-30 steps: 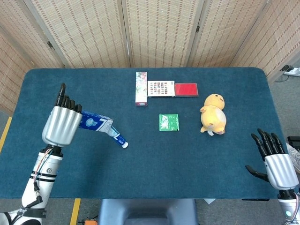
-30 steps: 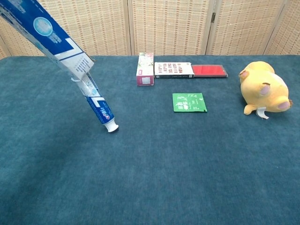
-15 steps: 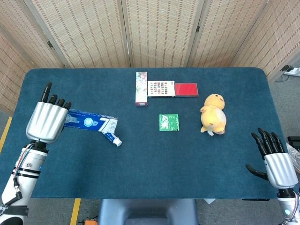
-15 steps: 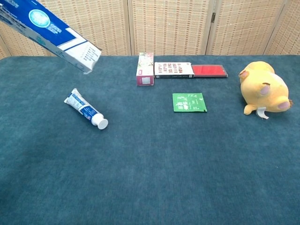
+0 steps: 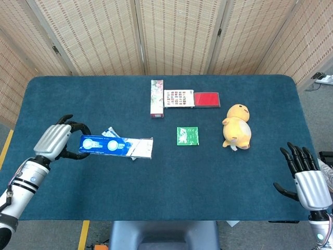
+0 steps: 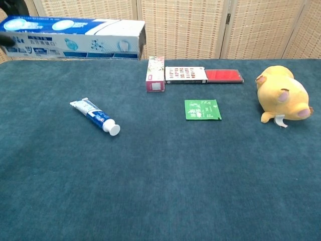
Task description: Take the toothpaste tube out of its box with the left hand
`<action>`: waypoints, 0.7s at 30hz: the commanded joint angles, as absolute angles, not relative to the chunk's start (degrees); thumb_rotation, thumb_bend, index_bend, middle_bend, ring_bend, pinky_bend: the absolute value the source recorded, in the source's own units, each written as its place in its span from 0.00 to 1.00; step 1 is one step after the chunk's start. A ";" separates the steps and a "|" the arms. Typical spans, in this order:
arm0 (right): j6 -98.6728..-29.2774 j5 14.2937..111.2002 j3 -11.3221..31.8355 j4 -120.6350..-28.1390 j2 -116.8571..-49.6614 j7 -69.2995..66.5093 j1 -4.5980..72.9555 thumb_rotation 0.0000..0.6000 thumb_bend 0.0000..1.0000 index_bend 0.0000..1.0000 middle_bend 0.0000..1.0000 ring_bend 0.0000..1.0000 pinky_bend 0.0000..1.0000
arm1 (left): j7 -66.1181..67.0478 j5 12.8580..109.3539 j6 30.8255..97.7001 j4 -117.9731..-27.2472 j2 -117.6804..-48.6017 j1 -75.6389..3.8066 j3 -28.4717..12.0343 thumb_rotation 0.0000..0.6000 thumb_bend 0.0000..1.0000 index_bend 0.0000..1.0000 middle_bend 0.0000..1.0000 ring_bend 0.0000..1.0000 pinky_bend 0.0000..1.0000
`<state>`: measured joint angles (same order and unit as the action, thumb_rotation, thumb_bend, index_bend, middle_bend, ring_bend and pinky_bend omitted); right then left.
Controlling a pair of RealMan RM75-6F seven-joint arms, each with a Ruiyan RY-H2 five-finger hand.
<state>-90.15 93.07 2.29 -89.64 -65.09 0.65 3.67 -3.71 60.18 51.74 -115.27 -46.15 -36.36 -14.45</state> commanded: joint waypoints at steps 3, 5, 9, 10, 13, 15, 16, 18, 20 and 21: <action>-90.48 93.11 2.34 -89.65 -64.91 0.11 3.53 1.00 0.20 0.00 0.00 0.00 0.00 | -22.07 75.58 46.41 -93.20 -62.70 -31.96 -10.74 1.00 0.21 0.52 0.49 0.33 0.11; -90.57 93.14 2.33 -89.61 -64.84 -0.13 3.50 1.00 0.20 0.00 0.00 0.00 0.00 | -22.66 76.95 47.36 -89.53 -65.32 -31.86 -9.88 1.00 0.21 0.52 0.49 0.33 0.11; -90.42 93.42 2.18 -89.56 -64.79 -0.24 3.57 1.00 0.20 0.00 0.00 0.00 0.00 | -20.51 77.60 49.35 -82.78 -70.12 -31.81 -8.67 1.00 0.21 0.52 0.49 0.32 0.11; -90.38 93.47 2.14 -89.56 -64.78 -0.23 3.59 1.00 0.20 0.00 0.00 0.00 0.00 | -19.89 77.52 49.62 -81.84 -70.84 -31.84 -8.52 1.00 0.21 0.52 0.49 0.32 0.11; -90.28 93.51 2.10 -89.62 -64.79 -0.14 3.62 1.00 0.20 0.00 0.00 0.00 0.00 | -18.56 77.17 50.24 -79.82 -72.58 -31.90 -8.16 1.00 0.21 0.52 0.50 0.32 0.11; -90.27 93.56 2.08 -89.65 -64.82 -0.12 3.63 1.00 0.20 0.00 0.00 0.00 0.00 | -18.01 76.96 50.41 -78.90 -73.43 -31.93 -7.90 1.00 0.21 0.52 0.50 0.32 0.11; -90.26 93.57 2.08 -89.64 -64.84 -0.08 3.63 1.00 0.20 0.00 0.00 0.00 0.00 | -17.92 76.86 50.49 -78.60 -73.74 -31.92 -7.81 1.00 0.21 0.51 0.50 0.32 0.11; -90.30 93.51 2.12 -89.65 -64.86 -0.02 3.62 1.00 0.20 0.00 0.00 0.00 0.00 | -18.16 76.51 50.22 -78.29 -74.09 -31.93 -7.62 1.00 0.21 0.46 0.46 0.29 0.11; -90.55 93.35 2.29 -89.66 -64.99 -0.01 3.54 1.00 0.20 0.00 0.00 0.00 0.00 | -19.19 75.71 47.90 -78.78 -73.57 -32.38 -7.18 1.00 0.21 0.27 0.28 0.19 0.08; -90.65 93.28 2.37 -89.63 -65.05 -0.04 3.51 1.00 0.20 0.00 0.00 0.00 0.00 | -20.02 75.43 46.48 -79.24 -73.03 -32.74 -7.00 1.00 0.20 0.15 0.16 0.11 0.06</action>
